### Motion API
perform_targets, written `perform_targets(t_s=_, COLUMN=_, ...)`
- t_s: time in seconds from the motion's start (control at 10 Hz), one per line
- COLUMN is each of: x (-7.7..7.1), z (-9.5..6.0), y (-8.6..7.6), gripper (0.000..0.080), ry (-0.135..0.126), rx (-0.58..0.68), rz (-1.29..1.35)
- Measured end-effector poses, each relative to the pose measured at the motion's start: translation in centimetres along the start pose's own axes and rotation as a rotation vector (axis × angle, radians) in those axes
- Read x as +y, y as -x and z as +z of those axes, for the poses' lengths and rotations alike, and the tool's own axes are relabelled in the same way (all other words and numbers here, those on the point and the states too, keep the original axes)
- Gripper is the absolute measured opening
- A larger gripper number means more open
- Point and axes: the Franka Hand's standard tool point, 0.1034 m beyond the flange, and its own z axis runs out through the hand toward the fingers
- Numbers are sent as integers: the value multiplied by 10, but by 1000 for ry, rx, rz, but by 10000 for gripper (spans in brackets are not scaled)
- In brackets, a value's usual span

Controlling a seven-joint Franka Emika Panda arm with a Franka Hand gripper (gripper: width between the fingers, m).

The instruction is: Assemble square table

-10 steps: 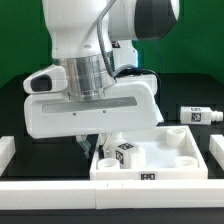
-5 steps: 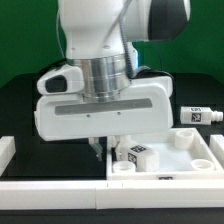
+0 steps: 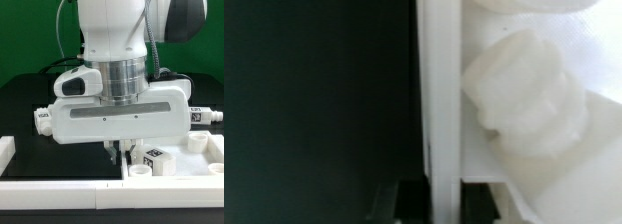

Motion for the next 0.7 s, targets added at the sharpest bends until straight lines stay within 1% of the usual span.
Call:
perform_targets(t_s=0.1, x=0, z=0, y=0, gripper=131, ry=-1, rx=0, rz=0)
perform_targets(t_s=0.2, x=0, z=0, y=0, gripper=267, ry=-1, rx=0, rz=0)
perform_targets(t_s=0.3, x=0, z=0, y=0, gripper=267, ry=-1, rx=0, rz=0)
perform_targets(t_s=0.4, x=0, z=0, y=0, gripper=468, ry=-1, rx=0, rz=0)
perform_targets(t_s=0.5, x=0, z=-1, y=0, gripper=586, ry=-1, rx=1, rz=0)
perform_targets(t_s=0.6, x=-4, z=-10, y=-1, gripper=586, ry=0, rx=-15, rz=-24)
perform_targets(t_s=0.7, x=-8, z=-27, y=-4, gripper=636, ry=-3, rx=-23, rz=-37)
